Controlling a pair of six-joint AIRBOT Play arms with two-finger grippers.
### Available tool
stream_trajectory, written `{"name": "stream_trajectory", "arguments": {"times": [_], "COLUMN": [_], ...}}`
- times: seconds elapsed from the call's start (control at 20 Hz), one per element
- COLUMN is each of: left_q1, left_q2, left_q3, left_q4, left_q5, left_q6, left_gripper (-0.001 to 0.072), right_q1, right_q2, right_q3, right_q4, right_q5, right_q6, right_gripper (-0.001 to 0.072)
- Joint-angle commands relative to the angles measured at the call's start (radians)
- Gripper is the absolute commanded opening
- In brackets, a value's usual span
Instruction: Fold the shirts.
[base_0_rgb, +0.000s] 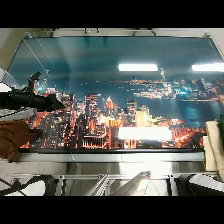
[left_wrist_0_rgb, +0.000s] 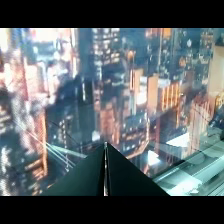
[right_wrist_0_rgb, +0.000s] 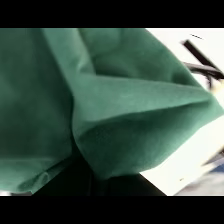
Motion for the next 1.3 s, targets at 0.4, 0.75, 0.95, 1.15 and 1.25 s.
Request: {"name": "stream_trajectory", "arguments": {"times": [0.4, 0.75, 0.95, 1.15, 1.25], "left_q1": [0.001, 0.001, 0.001, 0.001, 0.001], "left_q2": [0.0, 0.0, 0.076, 0.269, 0.383], "left_q3": [0.001, 0.165, 0.122, -0.112, -0.233], "left_q4": [-0.003, -0.079, -0.08, -0.08, -0.079], "left_q5": [0.003, -0.049, -0.047, -0.042, -0.048], "left_q6": [0.0, 0.009, 0.016, 0.036, 0.034], "left_gripper": [0.002, 0.002, 0.002, 0.002, 0.002], "right_q1": [-0.014, 0.319, 0.573, 0.893, 1.035], "right_q2": [-0.001, -0.035, 0.031, 0.195, 0.289], "right_q3": [-0.026, 0.072, 0.084, 0.008, -0.098], "right_q4": [0.029, 0.553, 0.782, 0.861, 0.857], "right_q5": [0.005, -0.021, -0.209, -0.444, -0.573], "right_q6": [0.021, -0.007, -0.098, -0.176, -0.199], "right_gripper": [0.0502, 0.0024, 0.0024, 0.0023, 0.0023]}}
